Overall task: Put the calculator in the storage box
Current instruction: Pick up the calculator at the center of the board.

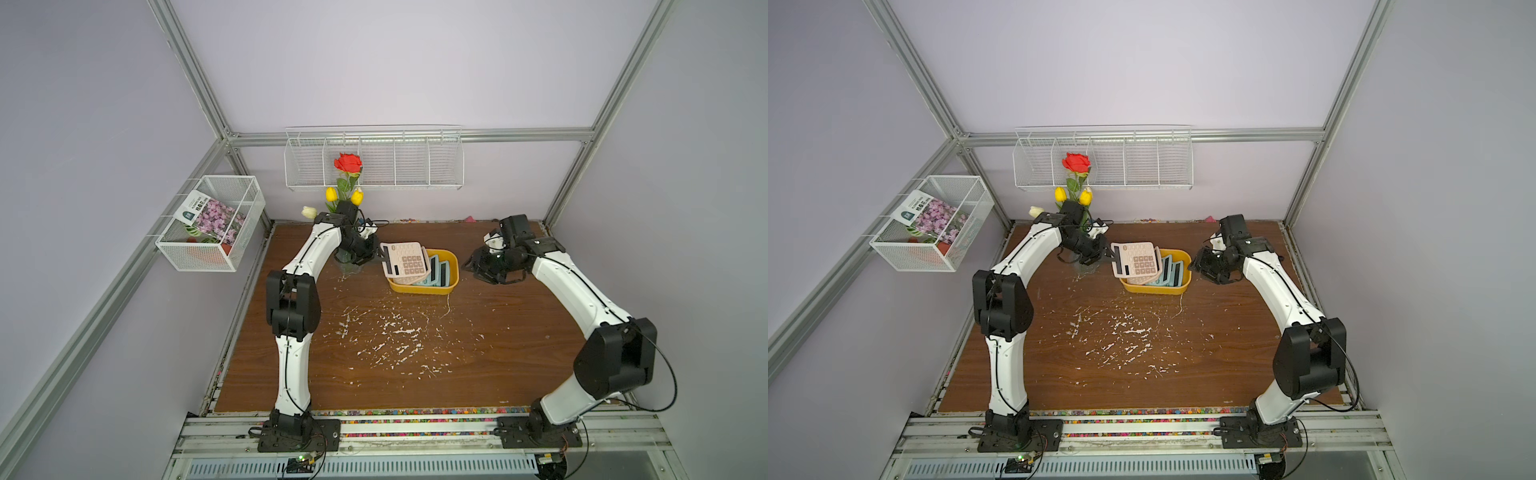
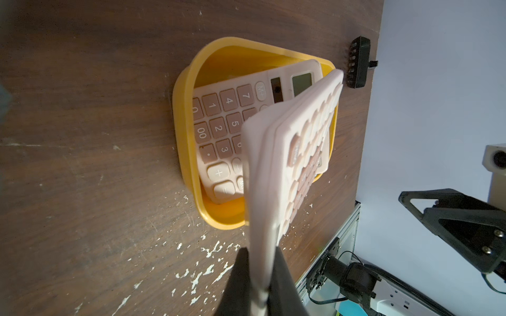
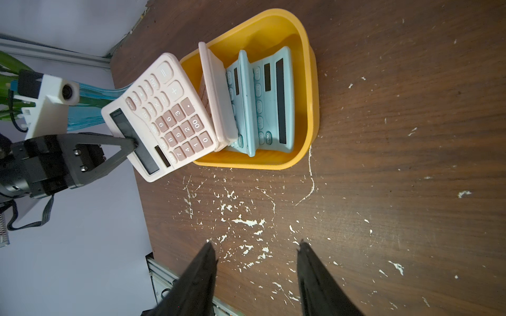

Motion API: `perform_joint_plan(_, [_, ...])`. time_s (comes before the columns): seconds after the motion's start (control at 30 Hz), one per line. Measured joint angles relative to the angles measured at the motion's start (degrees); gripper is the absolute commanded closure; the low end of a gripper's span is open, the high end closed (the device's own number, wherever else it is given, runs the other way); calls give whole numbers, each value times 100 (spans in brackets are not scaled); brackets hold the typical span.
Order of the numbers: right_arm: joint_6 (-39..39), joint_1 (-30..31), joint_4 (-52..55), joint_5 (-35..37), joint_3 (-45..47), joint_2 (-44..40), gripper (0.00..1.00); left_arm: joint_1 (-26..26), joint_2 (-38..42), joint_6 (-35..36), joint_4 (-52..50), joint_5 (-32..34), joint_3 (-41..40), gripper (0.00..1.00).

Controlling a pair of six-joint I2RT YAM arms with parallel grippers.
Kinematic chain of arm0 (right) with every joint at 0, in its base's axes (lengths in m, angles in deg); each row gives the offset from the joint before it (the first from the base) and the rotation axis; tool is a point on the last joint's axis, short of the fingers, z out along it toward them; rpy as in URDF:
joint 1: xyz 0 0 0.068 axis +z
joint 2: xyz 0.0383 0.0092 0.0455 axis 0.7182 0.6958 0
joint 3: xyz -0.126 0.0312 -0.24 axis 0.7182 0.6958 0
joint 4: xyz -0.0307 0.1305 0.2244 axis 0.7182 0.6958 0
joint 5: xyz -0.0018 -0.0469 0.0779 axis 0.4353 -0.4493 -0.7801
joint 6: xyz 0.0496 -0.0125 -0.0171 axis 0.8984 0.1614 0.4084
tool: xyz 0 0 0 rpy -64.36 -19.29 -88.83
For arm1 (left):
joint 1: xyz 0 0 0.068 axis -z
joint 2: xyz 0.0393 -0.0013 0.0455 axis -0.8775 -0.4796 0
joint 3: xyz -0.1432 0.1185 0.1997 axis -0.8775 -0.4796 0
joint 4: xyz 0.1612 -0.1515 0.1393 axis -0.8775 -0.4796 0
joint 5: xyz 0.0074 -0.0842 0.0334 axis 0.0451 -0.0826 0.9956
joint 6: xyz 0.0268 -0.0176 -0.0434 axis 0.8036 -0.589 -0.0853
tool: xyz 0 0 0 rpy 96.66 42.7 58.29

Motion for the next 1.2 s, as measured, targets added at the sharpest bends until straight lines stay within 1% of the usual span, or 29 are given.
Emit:
perform_joint_plan(0.13, [2,0,2,2,57,2,49,-4,-11,-11,28,-61,-7,83])
perform_joint_plan(0.27, [2,0,0,0,59,0,49,-22,-22,-11,72,-136,-28,82])
perform_joint_plan(0.5, [2,-4,-15,0,87,0,49,-66,-92,-9,74,-184,-70,85])
perform_joint_plan(0.73, [28,-15,-133,0,238,15,49,-103,-162,-7,63,-227,-302,85])
perform_joint_plan(1.0, [133,-22,-304,-28,249,120,49,-111,-188,-98,164,-289,-334,86])
perform_joint_plan(1.2, [223,-26,-516,-31,337,341,51,-111,-188,-98,240,-304,-376,85])
